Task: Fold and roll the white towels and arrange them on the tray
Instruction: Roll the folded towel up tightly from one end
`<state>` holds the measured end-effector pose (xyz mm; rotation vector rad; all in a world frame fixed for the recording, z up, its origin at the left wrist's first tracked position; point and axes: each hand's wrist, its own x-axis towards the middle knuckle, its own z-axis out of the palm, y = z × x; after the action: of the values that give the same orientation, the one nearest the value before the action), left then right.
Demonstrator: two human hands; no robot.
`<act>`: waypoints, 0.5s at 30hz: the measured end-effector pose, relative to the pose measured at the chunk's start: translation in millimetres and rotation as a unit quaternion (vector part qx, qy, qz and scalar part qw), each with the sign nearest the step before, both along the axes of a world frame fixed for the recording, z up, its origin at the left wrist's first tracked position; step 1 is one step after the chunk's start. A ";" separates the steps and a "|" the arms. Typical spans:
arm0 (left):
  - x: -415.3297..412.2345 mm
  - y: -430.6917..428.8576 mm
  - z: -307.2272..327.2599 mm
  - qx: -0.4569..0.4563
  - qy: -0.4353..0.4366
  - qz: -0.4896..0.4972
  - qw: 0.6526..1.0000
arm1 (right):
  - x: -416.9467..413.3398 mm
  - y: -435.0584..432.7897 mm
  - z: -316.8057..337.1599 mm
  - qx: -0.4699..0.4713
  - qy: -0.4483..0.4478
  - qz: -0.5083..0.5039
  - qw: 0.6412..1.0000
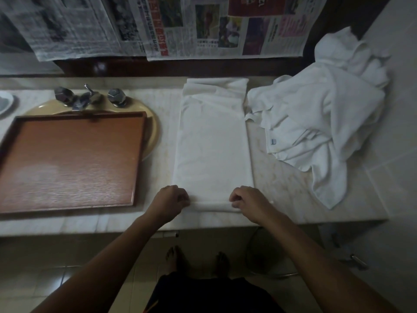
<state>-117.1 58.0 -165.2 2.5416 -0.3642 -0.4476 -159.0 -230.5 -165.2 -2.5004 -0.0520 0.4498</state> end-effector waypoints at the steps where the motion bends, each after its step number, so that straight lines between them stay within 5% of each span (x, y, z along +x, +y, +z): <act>1: -2.7 1.0 -2.7 0.002 -0.024 0.005 1.000 | -2.5 -1.7 -2.7 -0.003 -0.021 -0.008 1.000; 8: -30.1 12.0 -19.2 0.015 -0.169 -0.083 0.982 | -33.6 -11.8 -28.9 -0.025 -0.160 0.020 0.987; 15: -46.3 25.0 -25.1 0.004 -0.194 -0.136 0.972 | -57.8 -15.0 -27.5 -0.086 -0.245 0.068 0.963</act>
<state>-163.3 82.9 -190.2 2.5887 -0.8623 -0.0426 -216.8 -245.5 -192.7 -2.7321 -0.3953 -0.1274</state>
